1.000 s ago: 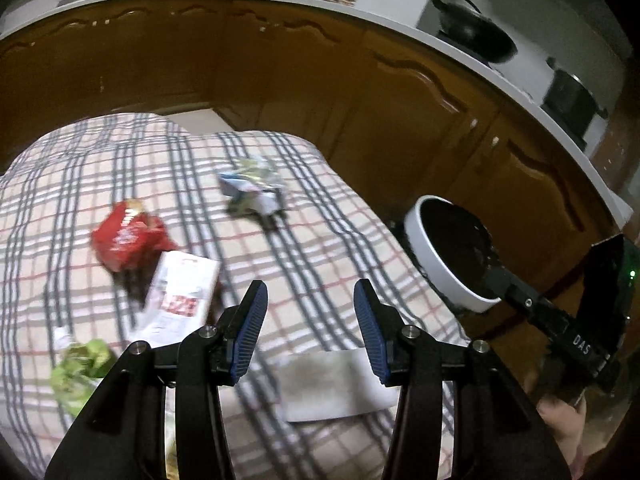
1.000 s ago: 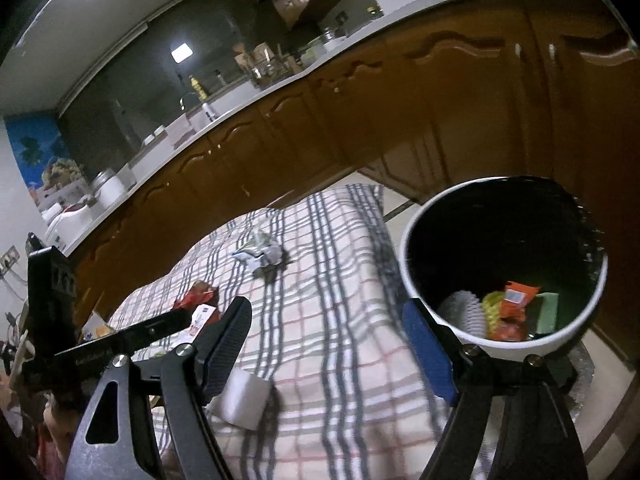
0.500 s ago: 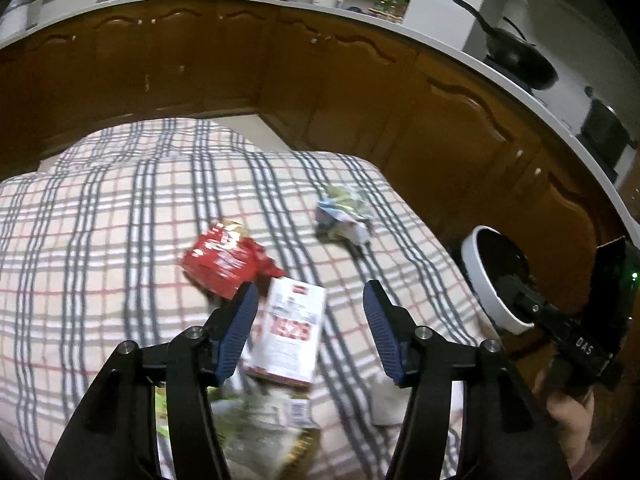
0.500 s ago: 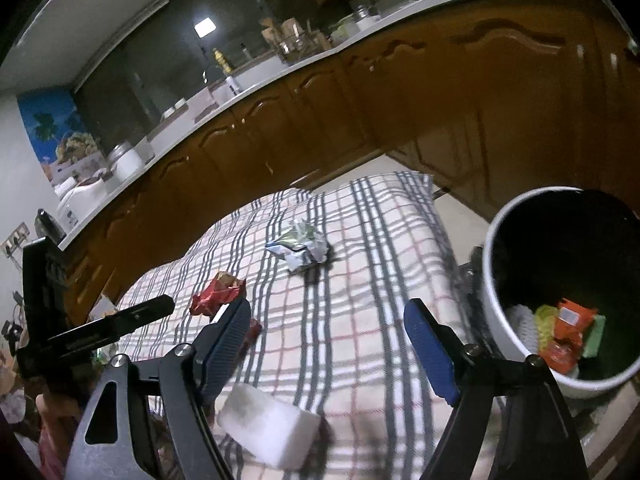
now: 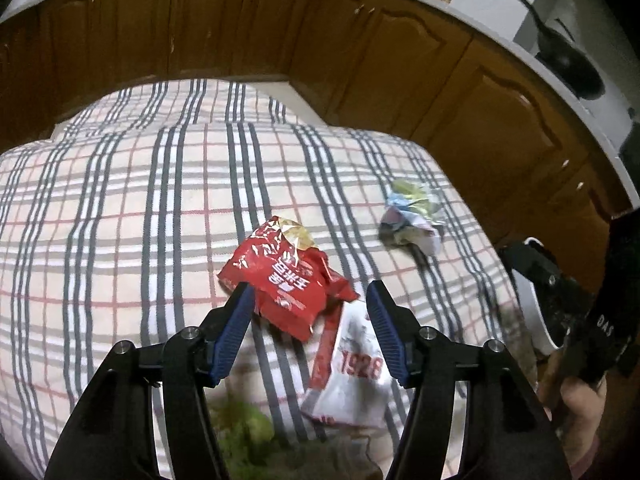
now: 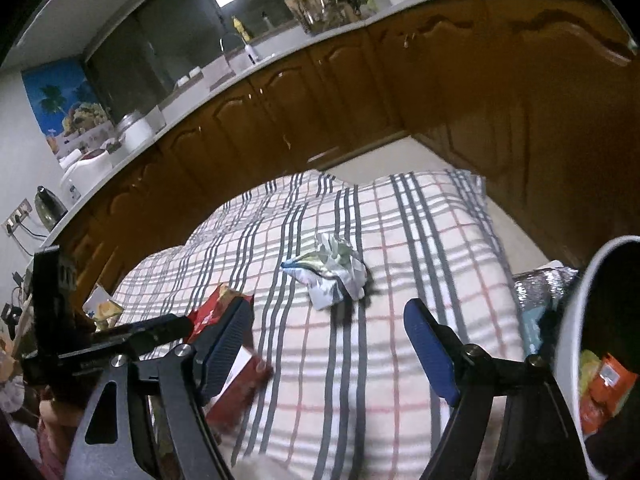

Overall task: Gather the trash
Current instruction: 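Reach the left tool to the red snack bag and grasp it, then carry the red bag over the bin and open the left tool while the right tool drops crumpled foil, then grasp the crumpled blue-white wrapper with the left tool while the right tool grasps the white foam block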

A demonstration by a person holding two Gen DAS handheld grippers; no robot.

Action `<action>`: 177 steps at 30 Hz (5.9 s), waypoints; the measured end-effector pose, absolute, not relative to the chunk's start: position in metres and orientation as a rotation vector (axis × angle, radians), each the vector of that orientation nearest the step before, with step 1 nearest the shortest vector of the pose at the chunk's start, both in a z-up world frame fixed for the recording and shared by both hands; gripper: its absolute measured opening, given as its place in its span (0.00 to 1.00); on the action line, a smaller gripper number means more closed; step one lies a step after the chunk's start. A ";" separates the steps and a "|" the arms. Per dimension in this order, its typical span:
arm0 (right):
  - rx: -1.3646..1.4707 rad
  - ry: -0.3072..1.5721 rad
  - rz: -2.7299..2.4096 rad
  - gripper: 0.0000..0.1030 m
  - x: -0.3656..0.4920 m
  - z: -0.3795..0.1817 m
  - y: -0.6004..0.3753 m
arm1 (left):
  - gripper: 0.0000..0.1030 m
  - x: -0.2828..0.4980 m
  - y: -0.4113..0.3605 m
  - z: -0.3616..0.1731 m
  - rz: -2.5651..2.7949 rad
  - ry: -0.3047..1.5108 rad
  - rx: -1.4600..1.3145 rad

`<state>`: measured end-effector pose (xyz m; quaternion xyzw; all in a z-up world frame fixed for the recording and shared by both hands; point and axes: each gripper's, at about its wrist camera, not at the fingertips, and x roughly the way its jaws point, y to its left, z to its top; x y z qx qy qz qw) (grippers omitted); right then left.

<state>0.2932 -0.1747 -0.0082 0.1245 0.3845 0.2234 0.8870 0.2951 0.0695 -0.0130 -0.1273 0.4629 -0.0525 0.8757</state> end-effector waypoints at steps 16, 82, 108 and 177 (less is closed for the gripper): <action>0.178 0.922 0.489 0.24 0.356 -0.042 -0.140 | 0.07 0.326 0.060 -0.039 -0.084 1.024 -0.195; 0.363 0.639 0.070 0.06 0.173 0.009 -0.400 | 0.03 0.292 -0.212 0.038 -0.546 0.854 -0.012; 0.395 0.691 0.064 0.61 0.196 -0.016 -0.416 | 0.44 0.316 -0.243 0.008 -0.506 0.921 0.017; -0.260 0.754 0.743 0.89 0.164 -0.026 -0.133 | 0.75 0.084 0.081 0.007 -0.216 0.854 -0.037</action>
